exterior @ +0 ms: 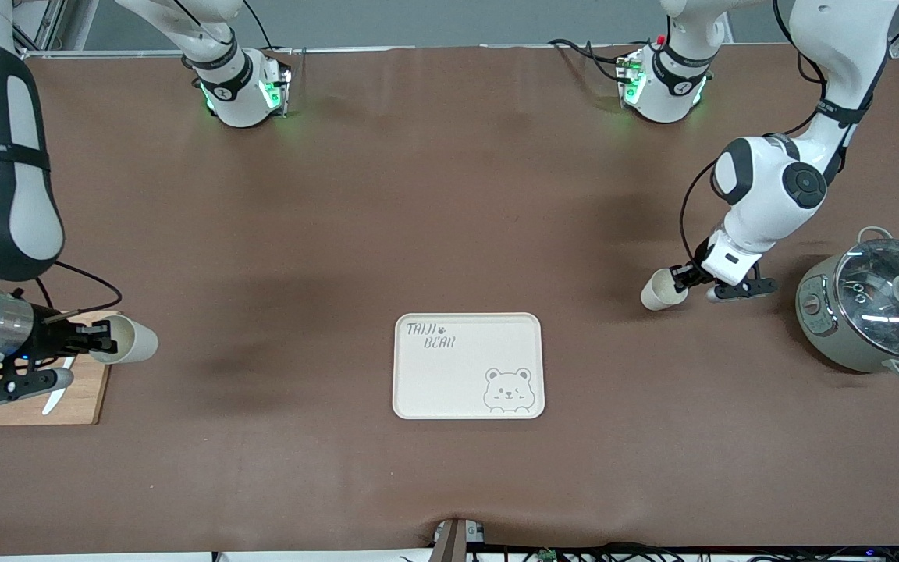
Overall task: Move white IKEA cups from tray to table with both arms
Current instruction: 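Set the cup down with the left gripper while the right gripper lowers its cup, then open the left gripper and raise it away from the cup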
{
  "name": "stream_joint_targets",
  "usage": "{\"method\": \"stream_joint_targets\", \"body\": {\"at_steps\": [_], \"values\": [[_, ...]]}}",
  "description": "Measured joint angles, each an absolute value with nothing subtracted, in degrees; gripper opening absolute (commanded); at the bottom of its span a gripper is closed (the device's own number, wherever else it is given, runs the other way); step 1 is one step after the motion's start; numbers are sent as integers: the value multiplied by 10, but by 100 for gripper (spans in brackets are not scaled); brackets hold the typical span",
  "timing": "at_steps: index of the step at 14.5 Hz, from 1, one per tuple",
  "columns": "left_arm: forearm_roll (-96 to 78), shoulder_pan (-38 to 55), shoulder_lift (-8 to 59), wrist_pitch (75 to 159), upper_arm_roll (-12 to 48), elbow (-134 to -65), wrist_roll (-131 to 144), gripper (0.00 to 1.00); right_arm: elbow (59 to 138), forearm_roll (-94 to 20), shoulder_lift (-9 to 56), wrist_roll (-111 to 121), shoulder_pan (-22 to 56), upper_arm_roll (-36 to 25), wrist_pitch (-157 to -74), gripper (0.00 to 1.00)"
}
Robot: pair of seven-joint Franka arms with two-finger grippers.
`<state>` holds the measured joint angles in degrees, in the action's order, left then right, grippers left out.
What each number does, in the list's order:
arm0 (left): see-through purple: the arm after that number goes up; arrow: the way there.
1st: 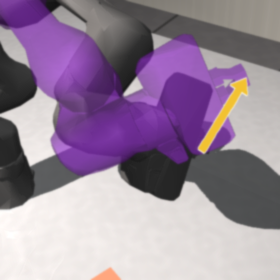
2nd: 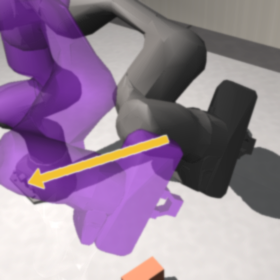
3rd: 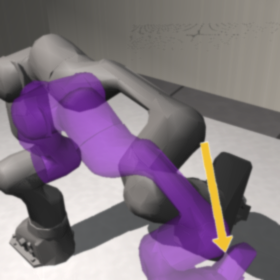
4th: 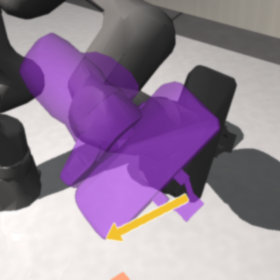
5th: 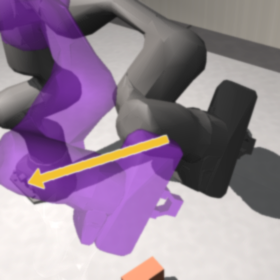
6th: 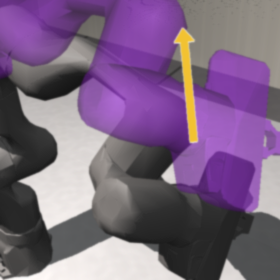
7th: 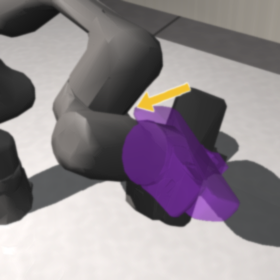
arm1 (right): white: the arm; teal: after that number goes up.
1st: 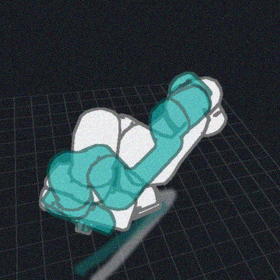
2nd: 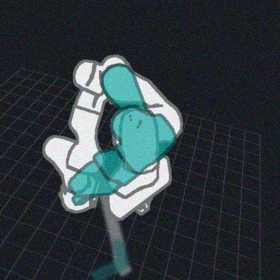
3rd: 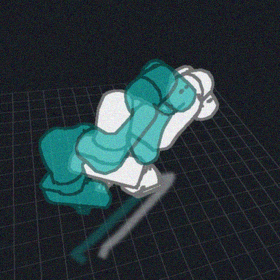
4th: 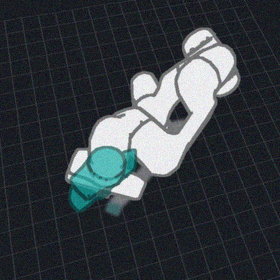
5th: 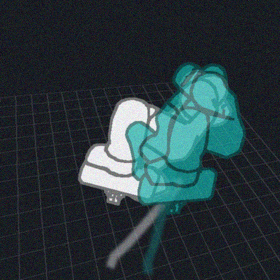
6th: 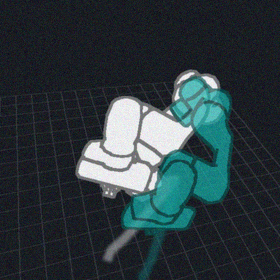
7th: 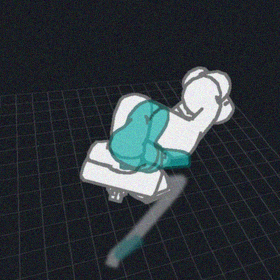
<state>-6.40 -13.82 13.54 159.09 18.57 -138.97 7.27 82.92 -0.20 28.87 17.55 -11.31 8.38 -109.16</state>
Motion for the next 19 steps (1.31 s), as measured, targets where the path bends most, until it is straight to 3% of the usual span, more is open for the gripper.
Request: {"method": "stream_joint_targets", "body": {"at_steps": [3,8,15,19], "values": [[-64,-138,136,1593,186,-1390,67,100,883,4,289,178,-113,85,-1166,0],[-64,-138,124,1583,186,-1389,67,100,912,16,296,178,-114,84,-1215,0],[-64,-138,24,1417,186,-1362,68,100,1016,17,310,186,-123,84,-1369,0],[-64,-138,4,1277,186,-1266,80,100,1036,17,321,186,-123,84,-1404,0]]}}
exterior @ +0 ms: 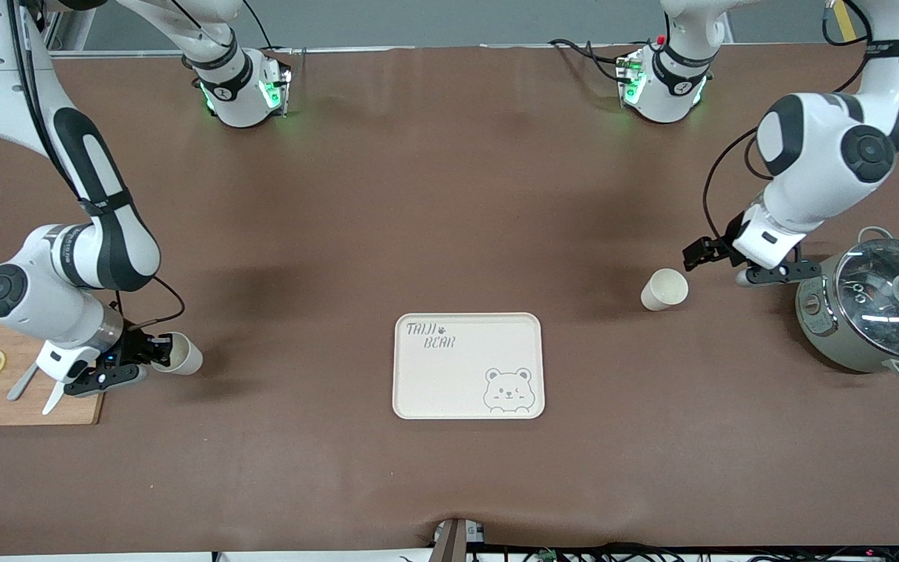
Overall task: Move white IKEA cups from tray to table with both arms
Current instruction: 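Open the left gripper and raise it away from the cup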
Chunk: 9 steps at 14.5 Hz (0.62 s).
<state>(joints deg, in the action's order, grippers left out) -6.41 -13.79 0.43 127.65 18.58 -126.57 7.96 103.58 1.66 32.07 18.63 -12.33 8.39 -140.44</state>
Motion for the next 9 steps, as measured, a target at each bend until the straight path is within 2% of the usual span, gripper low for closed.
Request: {"method": "stream_joint_targets", "body": {"at_steps": [3,6,7,8,9], "values": [[-64,-112,4,1174,162,-1166,84,100,1038,17,331,186,-123,84,-1421,0],[-64,11,4,1117,28,-1089,79,100,1039,17,343,186,-123,85,-1441,0],[-64,29,5,1101,9,-1067,76,100,1039,17,345,186,-123,85,-1444,0],[-61,36,6,1088,4,-1045,70,100,1039,17,346,186,-123,85,-1444,20],[-55,39,7,1075,4,-1024,64,100,1039,17,346,186,-123,85,-1445,62]]}}
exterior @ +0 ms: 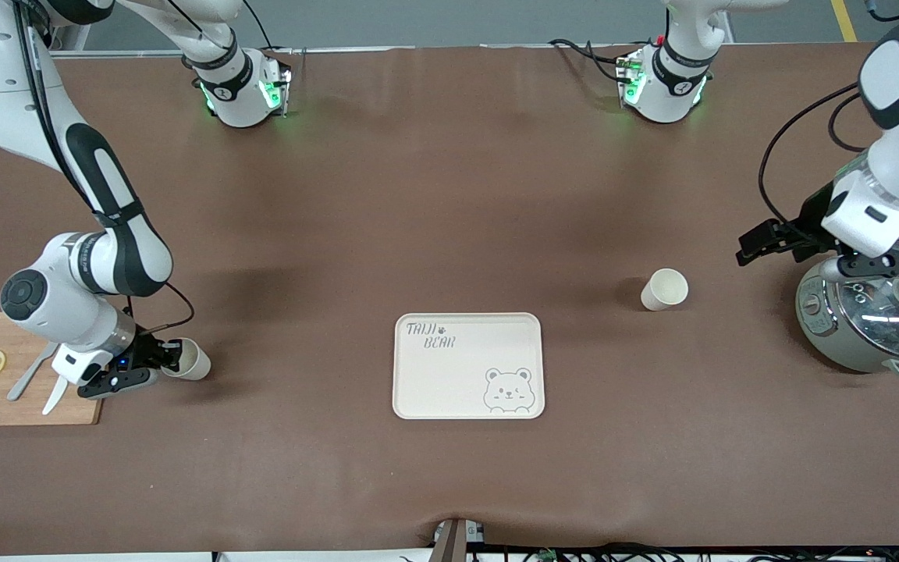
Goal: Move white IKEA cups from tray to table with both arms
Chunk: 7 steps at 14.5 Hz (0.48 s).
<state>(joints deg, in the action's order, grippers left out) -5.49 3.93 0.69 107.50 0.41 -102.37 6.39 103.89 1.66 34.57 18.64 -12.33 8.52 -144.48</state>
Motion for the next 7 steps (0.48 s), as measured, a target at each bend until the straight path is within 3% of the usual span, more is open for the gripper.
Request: {"method": "stream_joint_targets", "body": {"at_steps": [1,7], "values": [[-47,42,8,1060,4,-1004,58,100,1039,17,346,186,-123,85,-1445,100],[-7,47,33,991,20,-914,13,100,1032,17,346,186,-123,86,-1450,100]]}}
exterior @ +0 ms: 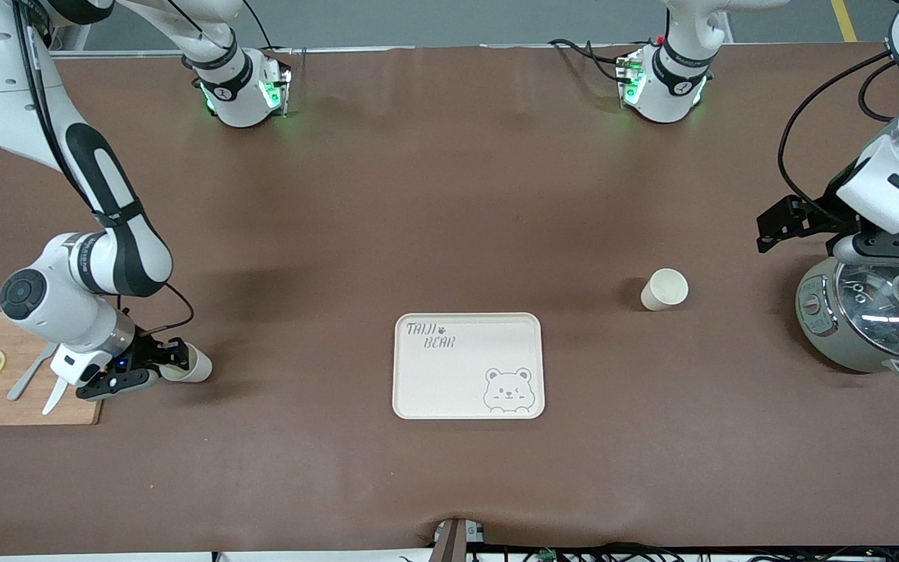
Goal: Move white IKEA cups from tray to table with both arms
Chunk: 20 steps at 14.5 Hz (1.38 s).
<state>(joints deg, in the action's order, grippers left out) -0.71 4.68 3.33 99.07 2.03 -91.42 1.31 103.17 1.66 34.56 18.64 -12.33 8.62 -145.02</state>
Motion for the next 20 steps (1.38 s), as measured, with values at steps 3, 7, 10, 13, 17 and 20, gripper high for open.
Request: {"method": "stream_joint_targets", "body": {"at_steps": [3,7,10,13,17,20], "values": [[-7,45,39,978,20,-899,-4,100,1006,17,345,187,-123,86,-1428,100],[-7,46,39,956,21,-868,-4,100,921,17,339,187,-123,86,-1299,100],[-7,46,39,954,24,-861,-4,100,858,17,319,187,-123,87,-1202,100],[-7,46,39,954,27,-858,-4,100,812,17,271,186,-122,91,-1093,100],[-7,45,38,952,27,-858,-4,100,763,17,190,159,-114,96,-948,100],[-7,45,38,951,27,-858,-5,100,756,21,139,147,-111,97,-912,100]]}}
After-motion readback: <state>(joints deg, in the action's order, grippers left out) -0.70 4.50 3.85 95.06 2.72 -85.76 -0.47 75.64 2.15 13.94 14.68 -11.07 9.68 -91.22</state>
